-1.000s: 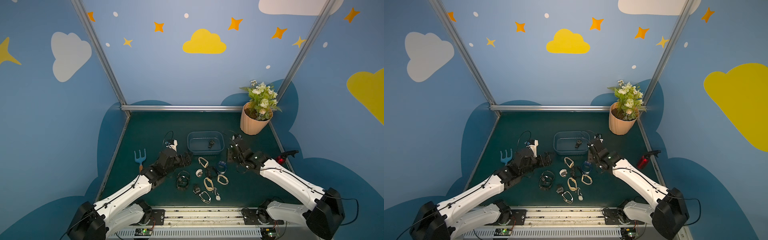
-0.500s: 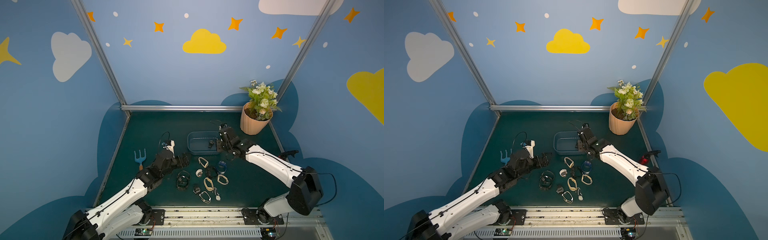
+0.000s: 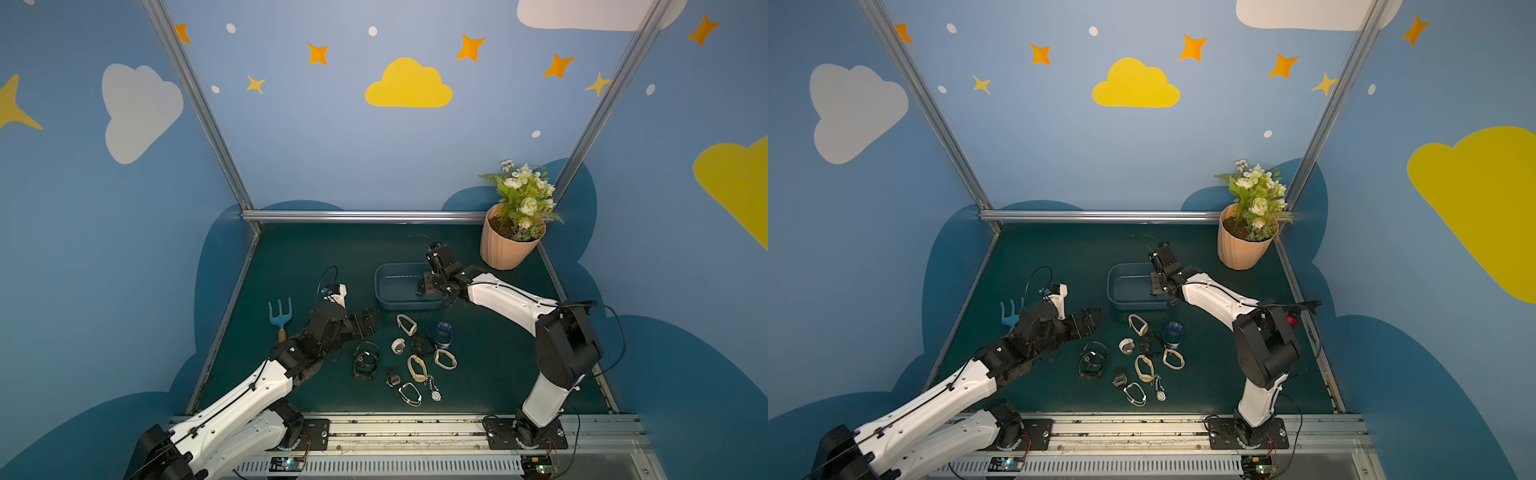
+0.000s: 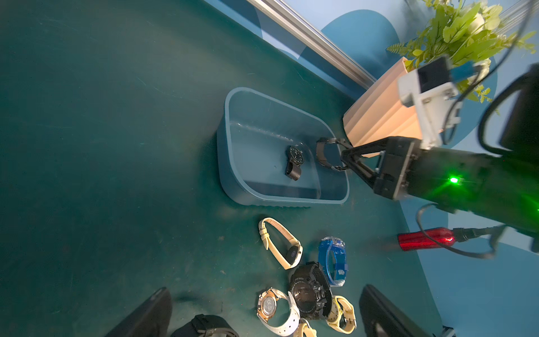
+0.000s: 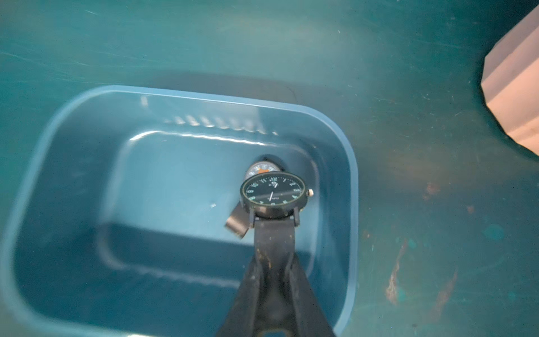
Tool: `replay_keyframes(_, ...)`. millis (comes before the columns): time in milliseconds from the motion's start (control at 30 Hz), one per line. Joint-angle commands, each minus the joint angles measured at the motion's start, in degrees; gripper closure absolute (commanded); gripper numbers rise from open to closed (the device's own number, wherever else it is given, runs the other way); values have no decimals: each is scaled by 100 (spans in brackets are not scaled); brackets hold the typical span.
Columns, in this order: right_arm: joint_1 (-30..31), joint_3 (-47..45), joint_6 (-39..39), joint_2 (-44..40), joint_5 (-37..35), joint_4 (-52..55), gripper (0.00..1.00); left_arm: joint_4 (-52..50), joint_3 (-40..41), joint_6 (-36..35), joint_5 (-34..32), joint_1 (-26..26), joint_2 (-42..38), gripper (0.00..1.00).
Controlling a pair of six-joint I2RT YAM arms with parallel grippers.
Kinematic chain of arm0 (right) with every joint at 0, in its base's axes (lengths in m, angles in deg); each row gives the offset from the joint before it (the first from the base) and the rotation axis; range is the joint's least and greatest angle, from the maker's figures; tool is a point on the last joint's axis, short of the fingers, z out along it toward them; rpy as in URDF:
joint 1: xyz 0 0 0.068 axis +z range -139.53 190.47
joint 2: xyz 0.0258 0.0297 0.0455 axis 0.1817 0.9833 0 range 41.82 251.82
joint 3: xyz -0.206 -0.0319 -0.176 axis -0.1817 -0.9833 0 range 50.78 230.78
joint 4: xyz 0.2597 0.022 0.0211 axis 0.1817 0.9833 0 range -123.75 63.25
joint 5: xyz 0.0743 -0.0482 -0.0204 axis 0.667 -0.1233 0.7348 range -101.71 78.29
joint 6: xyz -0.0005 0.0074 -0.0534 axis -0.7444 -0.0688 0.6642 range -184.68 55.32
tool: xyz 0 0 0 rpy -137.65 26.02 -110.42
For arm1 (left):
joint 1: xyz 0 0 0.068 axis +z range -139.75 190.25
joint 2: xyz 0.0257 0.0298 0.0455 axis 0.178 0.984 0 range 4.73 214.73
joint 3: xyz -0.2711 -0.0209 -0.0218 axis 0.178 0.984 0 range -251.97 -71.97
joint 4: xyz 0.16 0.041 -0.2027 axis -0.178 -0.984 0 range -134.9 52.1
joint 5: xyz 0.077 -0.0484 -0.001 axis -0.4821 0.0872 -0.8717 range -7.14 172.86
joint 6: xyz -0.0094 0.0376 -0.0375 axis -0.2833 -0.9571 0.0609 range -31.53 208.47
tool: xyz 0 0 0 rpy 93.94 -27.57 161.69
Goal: Put the watch into the storage box
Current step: Place the watch in the storage box.
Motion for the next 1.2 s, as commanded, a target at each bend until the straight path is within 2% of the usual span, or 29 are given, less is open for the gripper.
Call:
replay_keyframes(0,-82,154,171,224,-127,-241,83,-119,46,-18,-89,16,-79,0)
replay_keyframes(233,-136,222,229,591,-57,-424,83,-124,40,29,-139,17,-42,0)
replay_keyframes(400,-164,201,95,699,82,-401,79,-94,88,-5,-210,17,37,0)
replay_keyframes(500,-166,99,40,537,166,-405,62,-137,31,20,-152,12,55,0)
replay_keyframes(567,-167,25,35,365,204,-458,47,-101,60,4,-156,17,70,0)
replay_keyframes(633,-166,3,72,179,285,-489,37,-49,113,-19,-203,21,106,0)
replay_keyframes(900,-147,-102,146,-827,579,-310,24,62,77,-23,-190,16,296,0)
replay_keyframes(1033,-133,-927,-27,-1763,838,-555,16,81,-11,-15,-171,22,550,0)
replay_keyframes(1167,-113,-1956,-336,-2674,1178,-800,13,-18,-173,-53,-29,25,796,0)
